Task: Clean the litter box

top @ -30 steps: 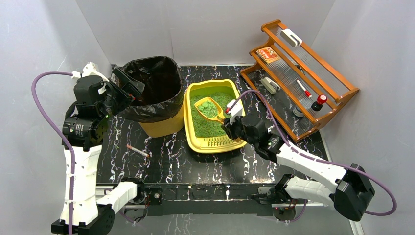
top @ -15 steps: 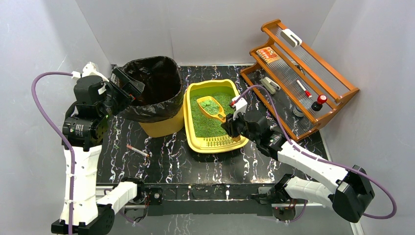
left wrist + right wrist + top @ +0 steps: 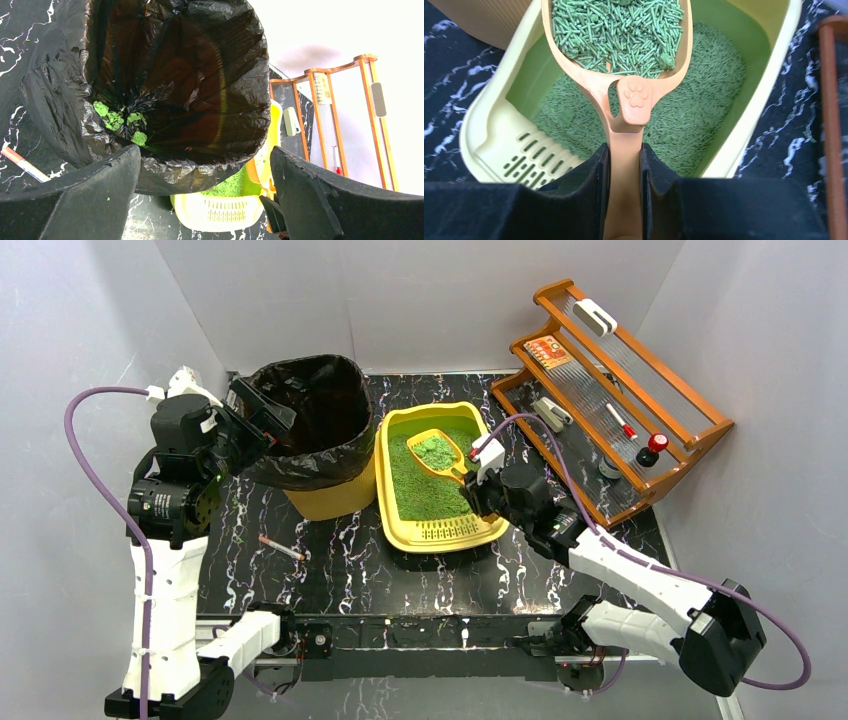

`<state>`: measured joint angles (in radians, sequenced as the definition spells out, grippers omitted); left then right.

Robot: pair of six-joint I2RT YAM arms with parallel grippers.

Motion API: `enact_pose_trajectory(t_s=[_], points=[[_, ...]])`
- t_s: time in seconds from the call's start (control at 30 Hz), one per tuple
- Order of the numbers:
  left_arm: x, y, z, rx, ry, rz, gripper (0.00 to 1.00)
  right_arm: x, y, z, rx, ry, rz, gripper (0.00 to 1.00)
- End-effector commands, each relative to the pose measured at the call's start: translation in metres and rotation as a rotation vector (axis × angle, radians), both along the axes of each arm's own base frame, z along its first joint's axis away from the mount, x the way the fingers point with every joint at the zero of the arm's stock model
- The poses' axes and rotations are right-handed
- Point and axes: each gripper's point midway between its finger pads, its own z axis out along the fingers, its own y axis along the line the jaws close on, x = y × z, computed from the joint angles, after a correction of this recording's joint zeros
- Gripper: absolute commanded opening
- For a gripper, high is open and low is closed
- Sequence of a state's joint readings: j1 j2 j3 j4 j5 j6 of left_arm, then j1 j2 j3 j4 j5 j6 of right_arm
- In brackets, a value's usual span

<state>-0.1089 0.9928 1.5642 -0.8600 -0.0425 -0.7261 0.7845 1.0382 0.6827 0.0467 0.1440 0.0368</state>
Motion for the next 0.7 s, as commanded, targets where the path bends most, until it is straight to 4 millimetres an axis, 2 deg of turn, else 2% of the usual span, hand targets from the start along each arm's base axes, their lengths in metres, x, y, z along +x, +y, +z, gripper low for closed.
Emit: enact_pose_trajectory(t_s=[0.0, 0.2, 0.33, 0.67], points=[[-0.002, -0.002, 0.012, -0.004, -0.042, -0.01, 0.98, 0.017, -0.002, 0.072, -0.034, -0.293, 0.054, 0.0], [-0.002, -0.002, 0.01, -0.008, -0.039, -0.012, 0.98, 0.031, -0.027, 0.103, -0.251, -0.555, 0.03, 0.0], [0.0, -0.004, 0.009, -0.011, -0.036, -0.016, 0.98, 0.035, -0.031, 0.12, -0.375, -0.697, 0.063, 0.0], [0.001, -0.003, 0.01, -0.002, -0.041, -0.017, 0.98, 0.044, -0.033, 0.127, -0.65, -0.871, 0.151, 0.0]])
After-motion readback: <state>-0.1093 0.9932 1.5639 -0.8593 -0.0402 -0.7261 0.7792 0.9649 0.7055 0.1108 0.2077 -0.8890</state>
